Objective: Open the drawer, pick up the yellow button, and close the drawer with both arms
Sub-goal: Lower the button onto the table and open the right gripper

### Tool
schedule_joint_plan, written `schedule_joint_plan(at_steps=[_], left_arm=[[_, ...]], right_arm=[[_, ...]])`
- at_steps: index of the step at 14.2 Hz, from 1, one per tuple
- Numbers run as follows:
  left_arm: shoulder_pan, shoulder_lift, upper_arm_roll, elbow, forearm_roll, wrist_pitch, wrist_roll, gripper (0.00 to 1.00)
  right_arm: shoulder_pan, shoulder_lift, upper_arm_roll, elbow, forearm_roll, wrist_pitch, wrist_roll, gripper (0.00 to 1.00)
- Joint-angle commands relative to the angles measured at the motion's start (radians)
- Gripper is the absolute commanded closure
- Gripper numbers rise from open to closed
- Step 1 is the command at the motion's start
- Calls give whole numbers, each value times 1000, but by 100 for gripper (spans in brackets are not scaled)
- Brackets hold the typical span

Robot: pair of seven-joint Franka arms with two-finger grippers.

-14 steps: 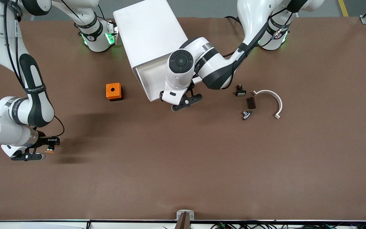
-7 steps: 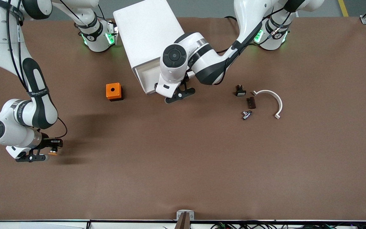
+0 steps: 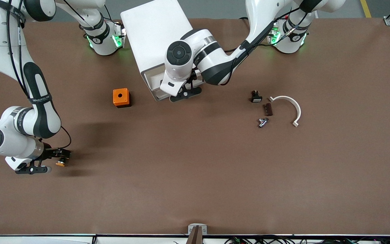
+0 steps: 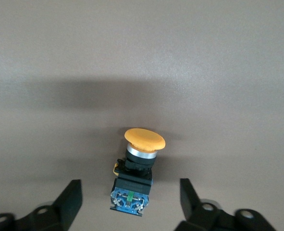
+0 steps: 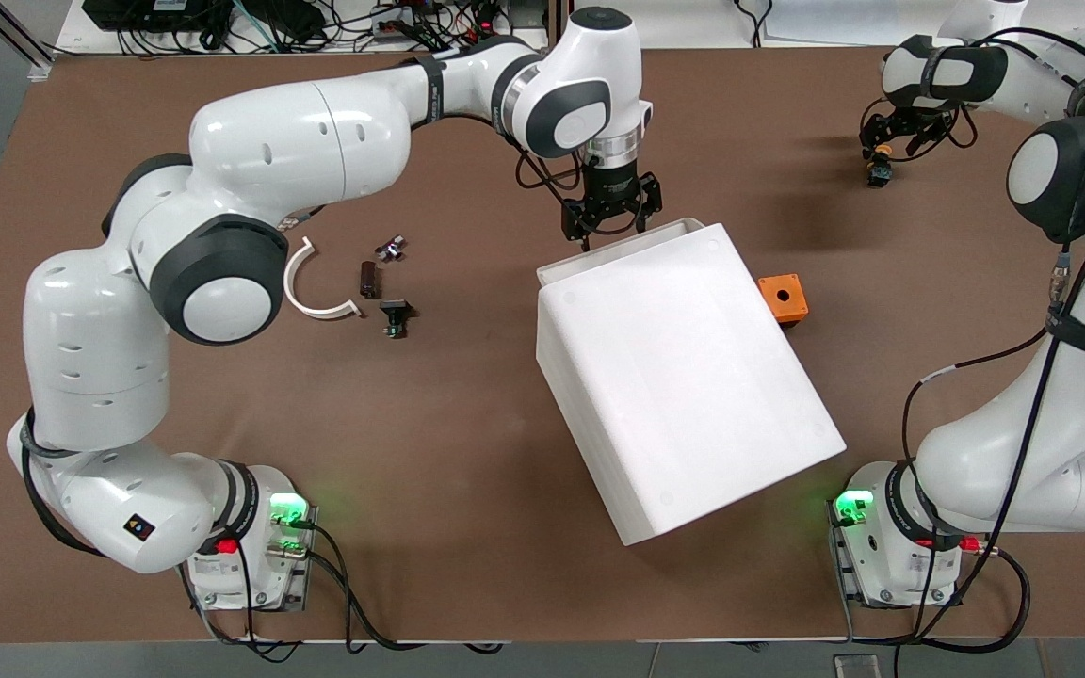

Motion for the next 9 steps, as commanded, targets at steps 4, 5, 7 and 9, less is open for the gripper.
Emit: schedule_joint_plan(at_steps=[4, 5, 7, 9], left_arm=[[-41, -18, -9, -38, -19, 2, -8, 0], [-46, -18, -9, -40, -20, 2, -7, 0], [-49, -16, -9, -41, -35, 2, -10, 0], [-64, -16, -9, -41, -58, 2, -8, 0]], right_arm=[[16, -120, 14, 32, 23, -199, 62, 0], [37, -156, 12, 32, 23, -244, 99, 0], [57, -225, 11, 36, 16, -356, 142, 0], [62, -296, 11, 52, 16, -478, 150, 0]])
